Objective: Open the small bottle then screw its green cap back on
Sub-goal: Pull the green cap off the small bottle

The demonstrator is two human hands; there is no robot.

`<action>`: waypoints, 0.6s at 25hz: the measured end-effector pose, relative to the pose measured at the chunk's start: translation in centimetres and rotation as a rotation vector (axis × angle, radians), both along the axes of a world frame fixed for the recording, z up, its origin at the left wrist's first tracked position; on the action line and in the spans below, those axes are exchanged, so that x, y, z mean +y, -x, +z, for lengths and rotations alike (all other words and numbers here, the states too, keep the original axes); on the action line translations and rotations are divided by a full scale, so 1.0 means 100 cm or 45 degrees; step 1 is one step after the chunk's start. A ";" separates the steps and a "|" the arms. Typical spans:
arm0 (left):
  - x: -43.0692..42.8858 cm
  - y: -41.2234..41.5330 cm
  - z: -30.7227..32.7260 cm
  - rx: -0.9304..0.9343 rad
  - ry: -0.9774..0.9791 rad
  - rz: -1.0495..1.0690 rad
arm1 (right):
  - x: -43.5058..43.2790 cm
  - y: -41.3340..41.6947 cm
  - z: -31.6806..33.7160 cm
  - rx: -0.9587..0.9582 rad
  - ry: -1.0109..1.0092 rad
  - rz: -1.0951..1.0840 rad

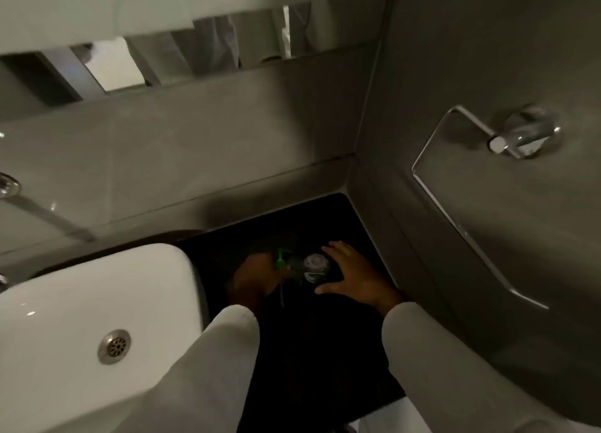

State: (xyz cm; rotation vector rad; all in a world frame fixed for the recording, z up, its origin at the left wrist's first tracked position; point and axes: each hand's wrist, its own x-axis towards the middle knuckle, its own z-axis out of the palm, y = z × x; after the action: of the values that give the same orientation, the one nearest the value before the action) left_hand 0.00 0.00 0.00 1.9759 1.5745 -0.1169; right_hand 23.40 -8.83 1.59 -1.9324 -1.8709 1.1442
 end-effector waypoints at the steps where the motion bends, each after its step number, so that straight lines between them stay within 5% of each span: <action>1: 0.002 -0.004 -0.003 -0.005 0.046 0.065 | 0.001 0.003 -0.004 0.086 -0.009 -0.055; 9: 0.015 -0.022 -0.024 0.103 0.125 0.282 | 0.016 0.012 -0.033 0.386 -0.190 -0.345; 15: 0.032 -0.022 0.054 -0.970 -0.236 0.599 | 0.043 0.005 -0.020 0.134 -0.114 -0.241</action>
State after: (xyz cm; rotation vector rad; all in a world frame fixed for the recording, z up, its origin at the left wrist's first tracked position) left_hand 2.19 3.25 5.45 1.4376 1.4829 0.8877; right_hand 22.88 -4.54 -0.42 -1.9142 -1.6183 1.0642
